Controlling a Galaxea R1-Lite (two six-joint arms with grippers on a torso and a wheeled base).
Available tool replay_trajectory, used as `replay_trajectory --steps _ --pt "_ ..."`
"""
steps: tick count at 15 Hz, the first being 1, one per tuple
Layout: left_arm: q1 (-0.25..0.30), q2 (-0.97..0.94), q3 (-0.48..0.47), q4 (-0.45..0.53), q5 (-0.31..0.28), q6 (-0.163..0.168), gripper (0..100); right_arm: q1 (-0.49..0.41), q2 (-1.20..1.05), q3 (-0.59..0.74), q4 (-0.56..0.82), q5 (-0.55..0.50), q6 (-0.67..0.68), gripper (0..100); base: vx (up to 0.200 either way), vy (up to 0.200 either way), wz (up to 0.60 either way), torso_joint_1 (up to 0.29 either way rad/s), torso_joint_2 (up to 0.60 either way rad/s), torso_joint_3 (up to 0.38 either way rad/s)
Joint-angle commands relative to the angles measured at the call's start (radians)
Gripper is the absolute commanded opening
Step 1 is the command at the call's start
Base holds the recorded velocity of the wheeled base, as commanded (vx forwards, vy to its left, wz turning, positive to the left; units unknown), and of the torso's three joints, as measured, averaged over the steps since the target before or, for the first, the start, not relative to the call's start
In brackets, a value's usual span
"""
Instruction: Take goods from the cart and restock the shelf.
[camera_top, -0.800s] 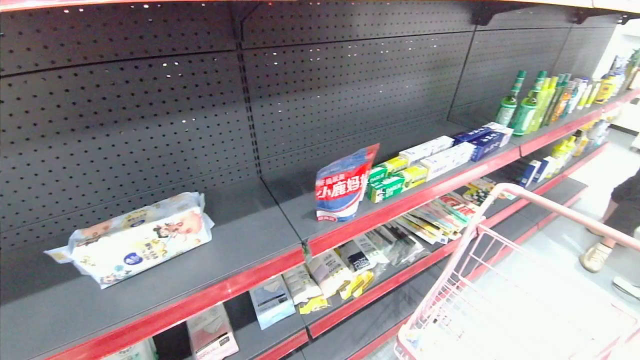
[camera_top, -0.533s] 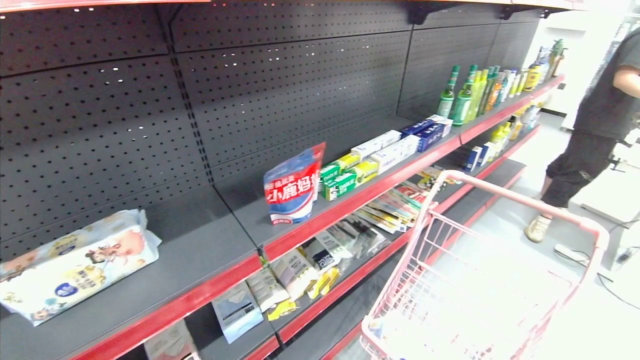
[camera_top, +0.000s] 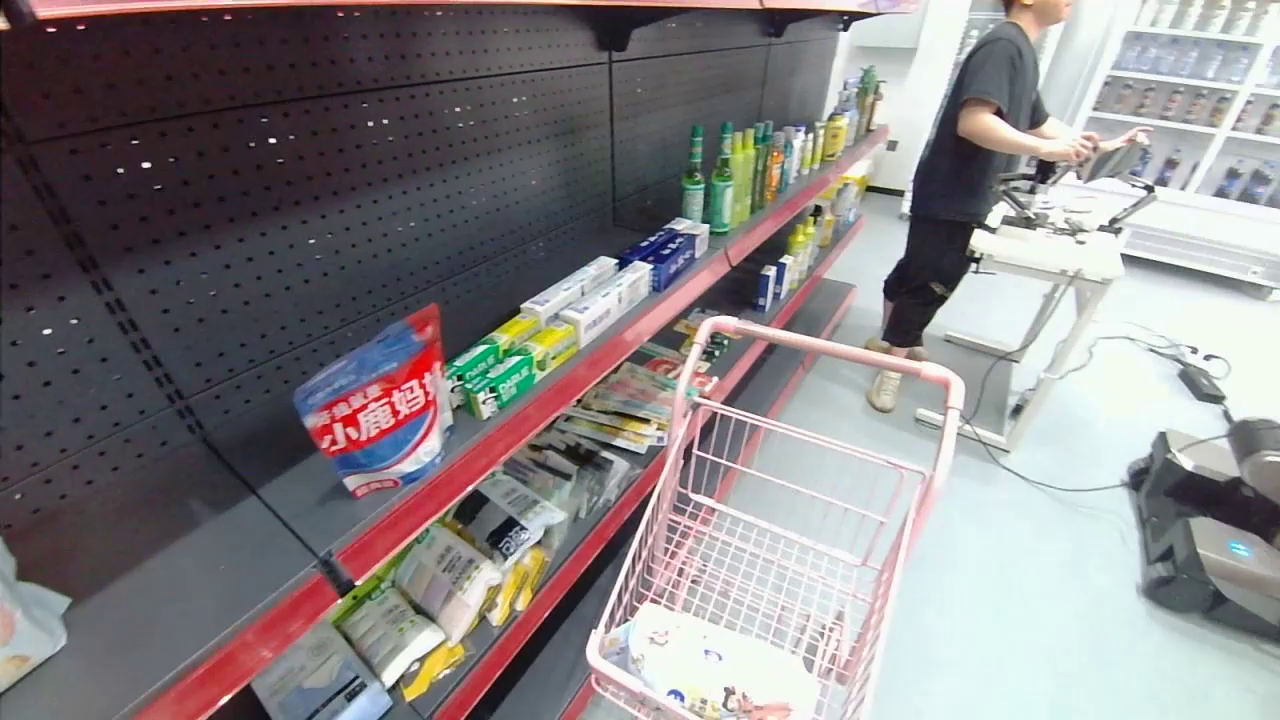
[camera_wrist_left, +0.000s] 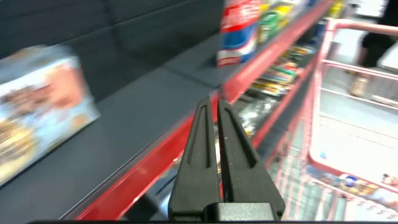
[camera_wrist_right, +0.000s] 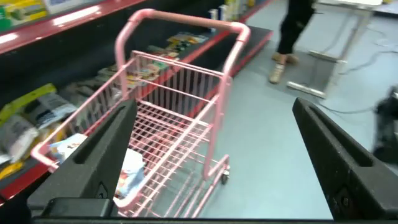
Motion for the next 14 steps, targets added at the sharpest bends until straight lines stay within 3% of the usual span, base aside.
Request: replay_trajectory --steps 1,5,6,8,9,10,12,14 --pt "0.0 0.002 0.0 0.0 0.0 0.0 0 0.0 0.0 0.0 0.0 0.0 0.0 100 0.0 0.0 0.0 0.0 0.0 0.0" --pt "0.0 0.002 0.0 0.0 0.0 0.0 0 -0.004 0.037 -0.001 0.002 0.0 -0.004 100 0.0 0.0 0.0 0.0 0.0 0.0" --pt "0.0 0.002 0.0 0.0 0.0 0.0 0 0.011 0.076 -0.064 -0.005 0.026 -0.009 100 0.0 0.0 0.0 0.0 0.0 0.0" --pt "0.0 0.002 0.0 0.0 0.0 0.0 0 0.052 0.537 -0.491 -0.012 0.056 0.192 100 0.0 0.0 0.0 0.0 0.0 0.0" --pt "0.0 0.002 0.0 0.0 0.0 0.0 0 0.055 0.662 -0.571 -0.008 0.055 0.129 100 0.0 0.0 0.0 0.0 0.0 0.0" --pt "-0.001 0.0 0.0 0.0 0.0 0.0 0 0.034 0.774 -0.569 -0.015 0.036 -0.006 100 0.0 0.0 0.0 0.0 0.0 0.0" --pt "0.0 0.0 0.0 0.0 0.0 0.0 0 -0.09 1.076 -0.61 -0.06 -0.008 -0.029 100 0.0 0.0 0.0 0.0 0.0 0.0" --pt "0.0 0.0 0.0 0.0 -0.001 0.002 0 -0.057 1.215 -0.6 -0.055 0.001 -0.037 100 0.0 0.0 0.0 0.0 0.0 0.0"
